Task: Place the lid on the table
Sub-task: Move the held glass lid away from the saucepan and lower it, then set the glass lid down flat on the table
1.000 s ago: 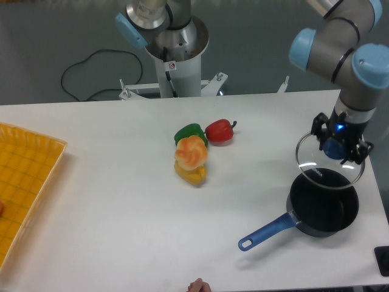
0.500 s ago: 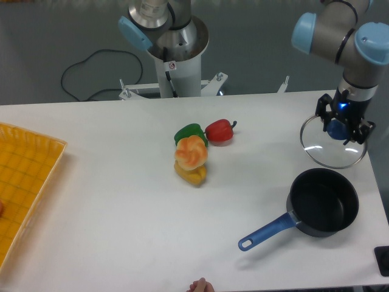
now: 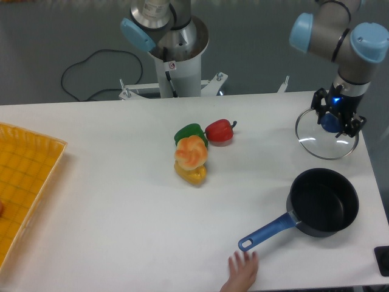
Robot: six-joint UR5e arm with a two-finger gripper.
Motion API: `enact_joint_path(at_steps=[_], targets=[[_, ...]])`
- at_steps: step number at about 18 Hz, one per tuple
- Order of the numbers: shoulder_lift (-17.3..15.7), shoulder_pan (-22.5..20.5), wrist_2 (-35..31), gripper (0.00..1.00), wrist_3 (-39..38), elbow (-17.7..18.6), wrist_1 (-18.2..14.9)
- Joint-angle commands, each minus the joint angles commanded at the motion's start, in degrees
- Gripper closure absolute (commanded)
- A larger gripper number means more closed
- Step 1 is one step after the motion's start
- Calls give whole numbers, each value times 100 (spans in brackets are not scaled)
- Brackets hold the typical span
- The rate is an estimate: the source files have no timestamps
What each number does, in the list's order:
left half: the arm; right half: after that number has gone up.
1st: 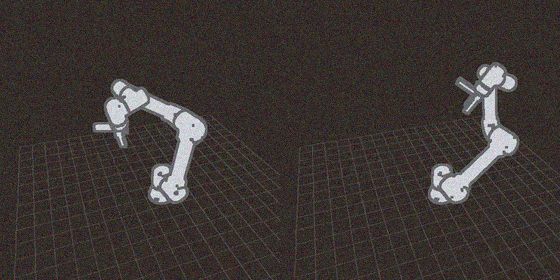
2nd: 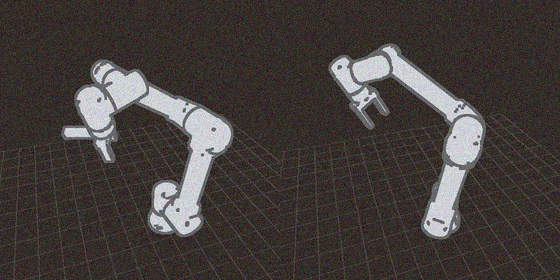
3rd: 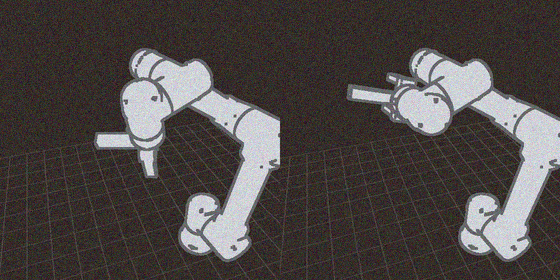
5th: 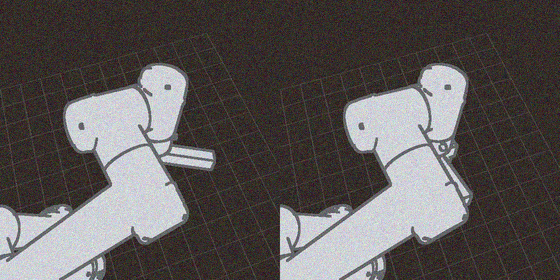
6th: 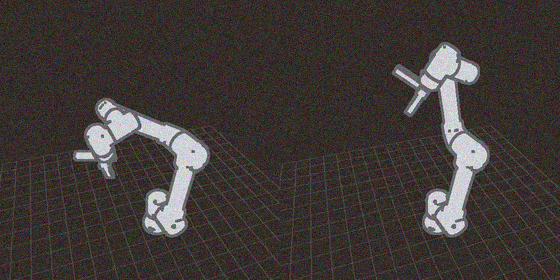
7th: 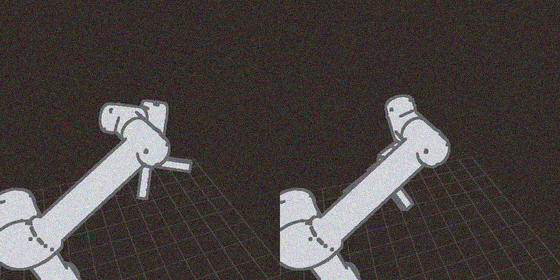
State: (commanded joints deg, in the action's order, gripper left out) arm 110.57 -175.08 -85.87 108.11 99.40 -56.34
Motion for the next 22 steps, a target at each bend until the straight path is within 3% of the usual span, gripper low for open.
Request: enact_joint_path(at_steps=[7, 11, 22], targets=[[18, 0, 9, 33, 87, 167, 149], [105, 0, 9, 33, 106, 343, 518], [378, 114, 9, 34, 105, 361, 826]])
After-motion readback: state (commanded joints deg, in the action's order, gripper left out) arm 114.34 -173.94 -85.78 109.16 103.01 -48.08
